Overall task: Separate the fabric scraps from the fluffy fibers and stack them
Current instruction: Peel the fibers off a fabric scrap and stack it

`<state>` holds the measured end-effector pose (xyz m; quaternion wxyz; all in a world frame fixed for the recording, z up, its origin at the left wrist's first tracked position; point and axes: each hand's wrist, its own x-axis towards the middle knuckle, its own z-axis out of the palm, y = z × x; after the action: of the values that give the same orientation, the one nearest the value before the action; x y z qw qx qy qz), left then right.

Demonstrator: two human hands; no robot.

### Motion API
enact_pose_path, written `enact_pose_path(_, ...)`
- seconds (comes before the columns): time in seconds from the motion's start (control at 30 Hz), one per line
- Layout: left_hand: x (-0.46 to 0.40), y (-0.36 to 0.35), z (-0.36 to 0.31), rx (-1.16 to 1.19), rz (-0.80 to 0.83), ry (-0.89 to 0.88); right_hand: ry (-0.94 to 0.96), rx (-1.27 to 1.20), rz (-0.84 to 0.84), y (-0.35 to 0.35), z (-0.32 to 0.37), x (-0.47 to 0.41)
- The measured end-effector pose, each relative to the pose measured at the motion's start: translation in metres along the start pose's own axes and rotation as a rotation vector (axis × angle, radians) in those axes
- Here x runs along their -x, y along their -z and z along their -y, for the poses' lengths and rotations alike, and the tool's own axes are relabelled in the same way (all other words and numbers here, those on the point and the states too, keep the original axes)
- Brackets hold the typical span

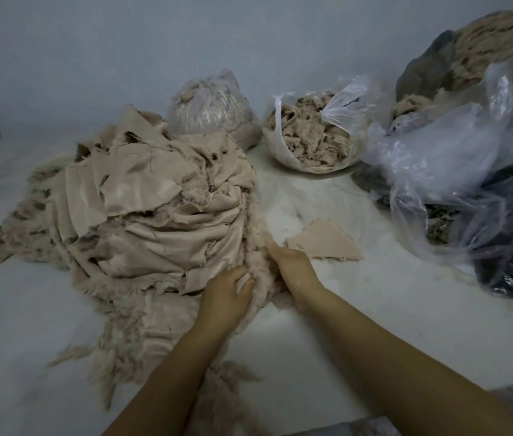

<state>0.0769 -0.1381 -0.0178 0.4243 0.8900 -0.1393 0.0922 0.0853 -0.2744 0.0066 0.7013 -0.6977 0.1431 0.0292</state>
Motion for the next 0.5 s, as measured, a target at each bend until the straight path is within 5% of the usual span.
enact_pose_path(0.1,0.003,-0.002,0.0,-0.116,-0.012,-0.123,0.095,0.149,0.004,-0.007,-0.001,0.0)
enact_pose_path(0.33,0.005,0.004,0.003,0.15,-0.1,-0.139,0.206,0.03,-0.307,-0.007,-0.018,-0.007)
enact_pose_path(0.5,0.0,0.007,0.0,0.09,-0.159,-0.163,0.167,0.19,-0.153,-0.008,-0.013,-0.001)
